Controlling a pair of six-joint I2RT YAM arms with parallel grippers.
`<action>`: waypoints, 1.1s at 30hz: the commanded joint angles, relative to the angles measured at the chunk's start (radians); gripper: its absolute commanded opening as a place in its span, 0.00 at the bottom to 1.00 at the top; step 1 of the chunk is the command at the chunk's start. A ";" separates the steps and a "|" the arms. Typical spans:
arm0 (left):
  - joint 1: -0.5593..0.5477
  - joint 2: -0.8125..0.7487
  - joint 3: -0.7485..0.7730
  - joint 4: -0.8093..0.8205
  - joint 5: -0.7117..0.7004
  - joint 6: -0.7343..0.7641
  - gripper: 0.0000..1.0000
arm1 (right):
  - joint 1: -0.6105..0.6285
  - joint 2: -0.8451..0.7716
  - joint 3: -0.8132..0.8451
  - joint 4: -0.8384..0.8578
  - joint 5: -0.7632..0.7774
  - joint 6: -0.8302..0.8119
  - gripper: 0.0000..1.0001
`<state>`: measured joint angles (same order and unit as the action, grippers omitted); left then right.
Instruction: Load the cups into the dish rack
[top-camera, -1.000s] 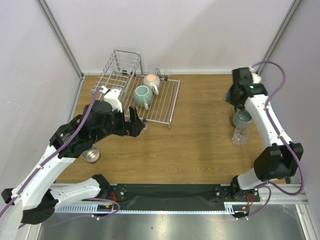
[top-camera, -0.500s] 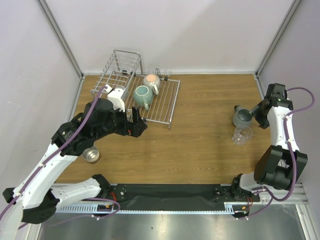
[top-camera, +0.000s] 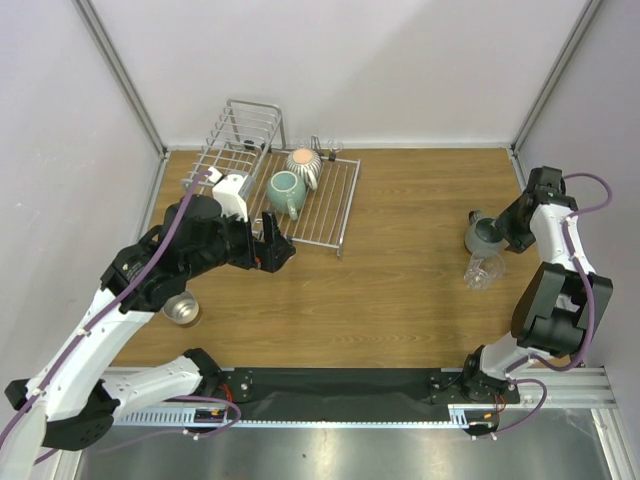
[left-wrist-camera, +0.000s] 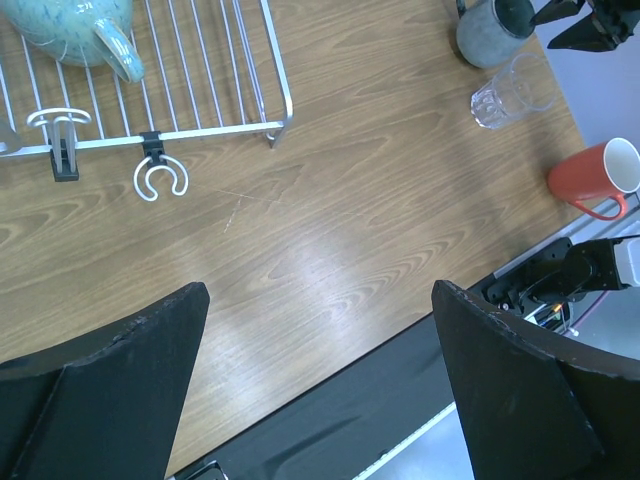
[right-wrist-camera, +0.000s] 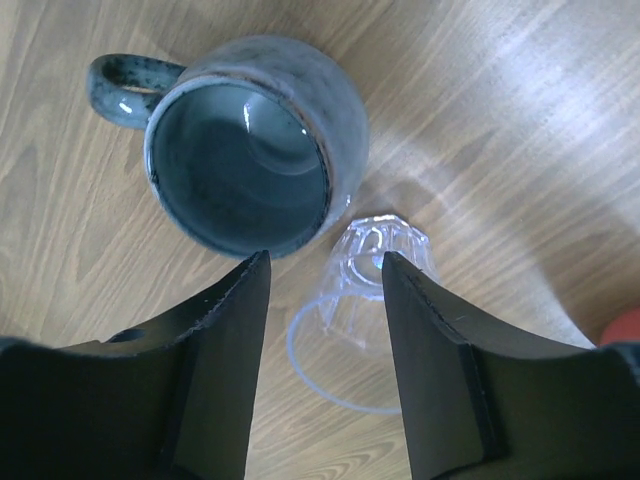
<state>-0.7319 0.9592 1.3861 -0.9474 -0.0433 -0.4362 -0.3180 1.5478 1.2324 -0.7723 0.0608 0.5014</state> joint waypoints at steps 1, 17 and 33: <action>0.014 -0.014 -0.004 0.033 0.023 0.005 1.00 | -0.006 0.029 0.018 0.044 -0.012 -0.023 0.53; 0.029 0.061 0.074 0.022 0.069 -0.015 1.00 | -0.004 0.173 0.050 0.088 -0.047 -0.024 0.38; 0.146 0.171 0.257 -0.074 0.259 -0.154 1.00 | 0.134 0.141 0.206 0.070 0.023 -0.067 0.00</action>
<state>-0.6285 1.1141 1.5692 -1.0012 0.1154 -0.5255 -0.2588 1.7634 1.3148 -0.7441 0.0750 0.4637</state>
